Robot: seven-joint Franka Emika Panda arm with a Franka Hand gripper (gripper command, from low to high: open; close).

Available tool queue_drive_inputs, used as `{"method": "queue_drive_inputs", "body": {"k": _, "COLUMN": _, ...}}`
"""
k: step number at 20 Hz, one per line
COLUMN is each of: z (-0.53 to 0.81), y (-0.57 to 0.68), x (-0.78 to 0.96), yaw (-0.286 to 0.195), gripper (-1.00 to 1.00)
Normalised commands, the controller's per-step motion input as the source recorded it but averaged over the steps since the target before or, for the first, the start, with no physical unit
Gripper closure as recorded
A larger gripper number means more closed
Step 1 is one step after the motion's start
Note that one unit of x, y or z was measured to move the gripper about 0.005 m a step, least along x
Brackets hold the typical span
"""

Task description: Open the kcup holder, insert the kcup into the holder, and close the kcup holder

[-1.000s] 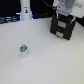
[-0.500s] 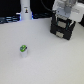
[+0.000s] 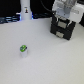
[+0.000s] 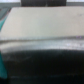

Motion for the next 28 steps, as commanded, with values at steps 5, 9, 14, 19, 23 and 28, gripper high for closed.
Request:
{"method": "queue_drive_inputs", "body": {"k": 5, "z": 0.12, "y": -0.15, "x": 0.69, "yaw": -0.024, "gripper": 1.0}}
{"method": "queue_drive_inputs", "body": {"k": 9, "z": 0.23, "y": -0.29, "x": 0.93, "yaw": -0.053, "gripper": 1.0}}
{"method": "queue_drive_inputs", "body": {"k": 14, "z": 0.16, "y": -0.29, "x": 0.94, "yaw": -0.063, "gripper": 1.0}}
{"method": "queue_drive_inputs", "body": {"k": 19, "z": 0.13, "y": -0.3, "x": 0.95, "yaw": -0.065, "gripper": 1.0}}
{"method": "queue_drive_inputs", "body": {"k": 23, "z": 0.16, "y": -0.31, "x": 0.94, "yaw": -0.072, "gripper": 1.0}}
{"method": "queue_drive_inputs", "body": {"k": 28, "z": 0.16, "y": -0.32, "x": 0.94, "yaw": -0.079, "gripper": 1.0}}
